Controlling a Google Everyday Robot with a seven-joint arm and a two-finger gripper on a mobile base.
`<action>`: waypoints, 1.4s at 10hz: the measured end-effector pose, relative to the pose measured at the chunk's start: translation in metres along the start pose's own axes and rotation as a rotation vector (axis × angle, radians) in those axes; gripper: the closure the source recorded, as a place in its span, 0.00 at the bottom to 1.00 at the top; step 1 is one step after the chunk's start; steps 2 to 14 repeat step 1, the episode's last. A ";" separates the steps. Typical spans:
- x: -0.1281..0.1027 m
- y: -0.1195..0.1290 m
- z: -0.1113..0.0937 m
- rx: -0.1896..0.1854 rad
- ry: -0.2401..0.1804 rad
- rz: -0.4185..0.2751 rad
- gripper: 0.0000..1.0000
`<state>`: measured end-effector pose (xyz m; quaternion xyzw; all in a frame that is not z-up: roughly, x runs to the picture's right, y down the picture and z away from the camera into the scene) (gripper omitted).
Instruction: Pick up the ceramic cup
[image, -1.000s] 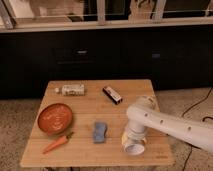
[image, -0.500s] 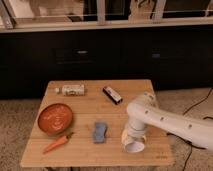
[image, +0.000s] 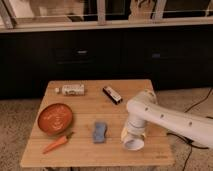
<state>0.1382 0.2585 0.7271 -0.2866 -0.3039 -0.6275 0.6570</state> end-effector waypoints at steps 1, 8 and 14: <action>0.001 -0.001 -0.001 0.002 0.001 -0.001 0.98; 0.001 -0.001 -0.001 0.002 0.001 -0.001 0.98; 0.001 -0.001 -0.001 0.002 0.001 -0.001 0.98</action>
